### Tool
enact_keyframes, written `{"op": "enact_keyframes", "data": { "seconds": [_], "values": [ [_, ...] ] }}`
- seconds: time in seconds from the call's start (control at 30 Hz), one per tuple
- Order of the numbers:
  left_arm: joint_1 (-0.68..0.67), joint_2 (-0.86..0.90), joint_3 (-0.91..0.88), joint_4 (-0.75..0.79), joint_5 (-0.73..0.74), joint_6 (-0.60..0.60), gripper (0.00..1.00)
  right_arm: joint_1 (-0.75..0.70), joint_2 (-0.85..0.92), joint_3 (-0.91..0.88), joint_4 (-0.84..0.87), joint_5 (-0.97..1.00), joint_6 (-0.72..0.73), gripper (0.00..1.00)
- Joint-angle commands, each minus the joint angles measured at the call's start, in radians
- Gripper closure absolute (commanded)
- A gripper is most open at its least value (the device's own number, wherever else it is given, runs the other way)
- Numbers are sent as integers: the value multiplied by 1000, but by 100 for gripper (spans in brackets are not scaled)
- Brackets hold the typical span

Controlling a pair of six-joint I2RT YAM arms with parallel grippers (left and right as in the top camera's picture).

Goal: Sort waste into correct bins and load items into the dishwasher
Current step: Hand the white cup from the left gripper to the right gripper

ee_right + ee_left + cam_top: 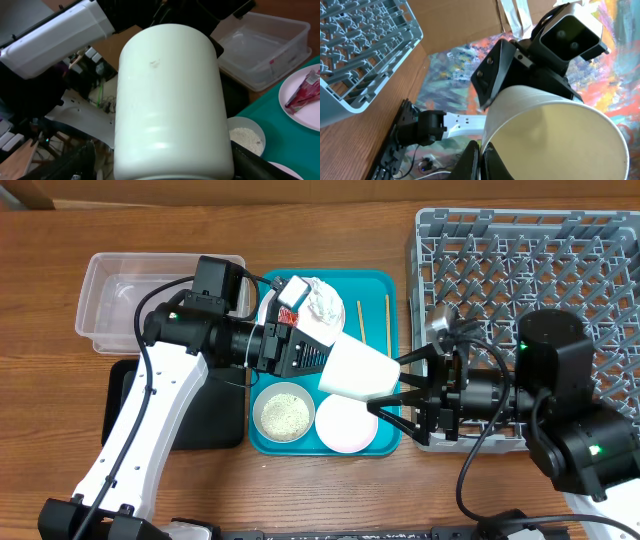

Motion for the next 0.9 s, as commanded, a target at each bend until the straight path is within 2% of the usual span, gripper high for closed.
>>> {"op": "enact_keyframes", "data": {
  "seconds": [0.0, 0.17, 0.2, 0.27, 0.33, 0.47, 0.53, 0.7, 0.73, 0.77, 0.83, 0.87],
  "values": [
    [-7, 8, 10, 5, 8, 30, 96, 30, 12, 22, 13, -14, -5, 21],
    [-7, 8, 10, 5, 7, 30, 96, 27, 26, 22, 22, 14, 0, 30],
    [-7, 8, 10, 5, 6, 30, 96, 27, 26, 22, 31, 16, 0, 30],
    [-11, 8, 10, 5, 3, 30, 96, 27, 26, 22, 54, 15, 1, 19],
    [-20, 8, 10, 5, 2, 30, 96, 27, 26, 22, 72, 15, 5, 18],
    [-42, 8, 10, 7, 0, 34, 96, 27, 26, 22, 84, 14, 5, 27],
    [-46, 8, 10, 10, 0, 34, 96, 27, 26, 22, 79, 14, 5, 36],
    [-45, 8, 10, 26, 0, 33, 96, 26, 26, 22, 60, 18, 4, 38],
    [-45, 8, 10, 33, 0, 33, 91, 24, 26, 22, 52, 31, 5, 38],
    [-44, 8, 10, 35, 0, 33, 76, 20, 25, 22, 43, 43, 5, 39],
    [-38, 8, 10, 38, 0, 33, 39, -3, 14, 22, 8, 88, 5, 41],
    [-33, 8, 10, 38, 0, 33, 0, -18, 6, 22, -10, 105, 5, 42]
  ]
}}
